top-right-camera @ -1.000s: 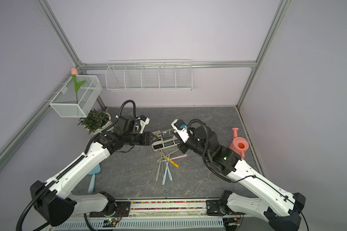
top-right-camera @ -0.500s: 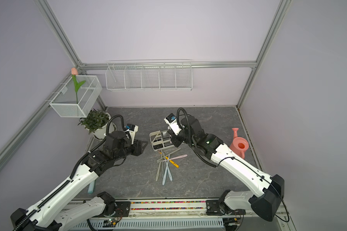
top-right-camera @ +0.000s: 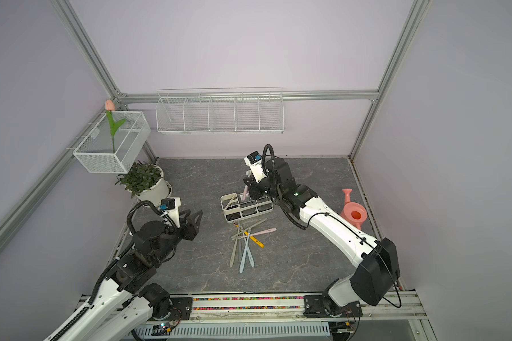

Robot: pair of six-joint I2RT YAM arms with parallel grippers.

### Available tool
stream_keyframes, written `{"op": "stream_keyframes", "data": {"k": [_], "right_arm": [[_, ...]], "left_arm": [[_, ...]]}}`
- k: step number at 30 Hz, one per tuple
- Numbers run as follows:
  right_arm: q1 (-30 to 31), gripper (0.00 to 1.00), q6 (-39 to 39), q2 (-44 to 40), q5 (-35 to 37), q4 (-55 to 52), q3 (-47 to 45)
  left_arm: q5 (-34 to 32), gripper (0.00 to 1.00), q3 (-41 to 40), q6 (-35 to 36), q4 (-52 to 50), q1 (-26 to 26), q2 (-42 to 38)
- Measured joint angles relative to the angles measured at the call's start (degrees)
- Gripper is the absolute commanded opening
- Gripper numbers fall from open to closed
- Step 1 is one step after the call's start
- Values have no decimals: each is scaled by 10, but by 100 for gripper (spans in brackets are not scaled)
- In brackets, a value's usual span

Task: Place the toothbrush into the toothbrush holder
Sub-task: Place the toothbrush in the toothbrush holder.

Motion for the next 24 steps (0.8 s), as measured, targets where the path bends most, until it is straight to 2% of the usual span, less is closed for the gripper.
{"op": "stream_keyframes", "data": {"k": [12, 24], "right_arm": [[3, 7, 37, 103, -34, 37, 71], [37, 7, -5, 192, 11, 35, 125]], "left_arm": [[-12, 55, -57, 35, 82, 0, -2], [-17, 55, -57, 37, 104, 0, 22]]}}
